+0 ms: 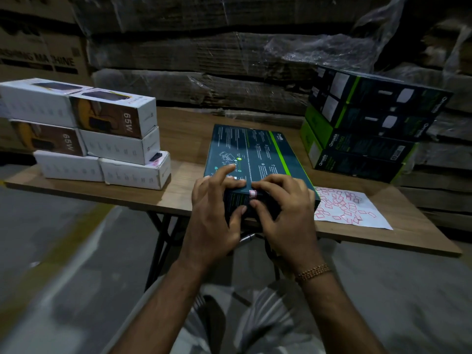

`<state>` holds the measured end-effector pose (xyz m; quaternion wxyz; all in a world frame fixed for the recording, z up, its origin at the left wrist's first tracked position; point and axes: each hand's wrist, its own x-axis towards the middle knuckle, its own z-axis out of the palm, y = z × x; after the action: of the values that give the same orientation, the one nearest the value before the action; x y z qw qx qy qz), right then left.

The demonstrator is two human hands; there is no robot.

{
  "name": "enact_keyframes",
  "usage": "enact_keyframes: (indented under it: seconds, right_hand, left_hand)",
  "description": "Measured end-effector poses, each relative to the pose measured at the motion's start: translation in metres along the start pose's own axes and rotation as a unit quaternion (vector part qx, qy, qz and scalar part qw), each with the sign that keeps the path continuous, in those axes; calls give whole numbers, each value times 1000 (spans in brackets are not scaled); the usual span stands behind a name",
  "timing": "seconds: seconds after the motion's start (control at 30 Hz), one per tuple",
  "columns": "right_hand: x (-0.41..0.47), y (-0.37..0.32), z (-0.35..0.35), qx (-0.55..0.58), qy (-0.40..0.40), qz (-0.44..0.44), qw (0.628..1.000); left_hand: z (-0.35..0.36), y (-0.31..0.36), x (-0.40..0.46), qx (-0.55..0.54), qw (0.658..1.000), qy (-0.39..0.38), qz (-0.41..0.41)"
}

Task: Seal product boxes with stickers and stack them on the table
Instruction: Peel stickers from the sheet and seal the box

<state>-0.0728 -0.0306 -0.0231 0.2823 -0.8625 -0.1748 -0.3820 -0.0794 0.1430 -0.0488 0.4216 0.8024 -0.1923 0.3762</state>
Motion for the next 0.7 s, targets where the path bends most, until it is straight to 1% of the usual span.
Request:
enact_keyframes:
  seconds: [0.13,0.33,0.47,0.57,0.63,0.7]
  right_hand:
    - [-3,-6,-11,-78,-81,-12,994]
    - [-13,-12,-11,-156,-137,-27,978]
    - [-16,-11,-3,-191,-102,-34,976]
    - [-16,-14,-5,-199,-52,-43,978]
    - [-16,-15,-9,-201,-22,-70,977]
    - [-12,-19,-16,-208,-25,-89,974]
  left_hand:
    - [-3,6,1,-6,1000,0,-11]
    - [-12,13,8,1,998,-38,-54]
    - [-24,25,22,-25,993,-56,-103]
    - [-39,34,36,-66,986,-72,-139]
    - [-44,40,37,-69,986,-38,-148]
    - [-44,44,31,-70,981,47,-172]
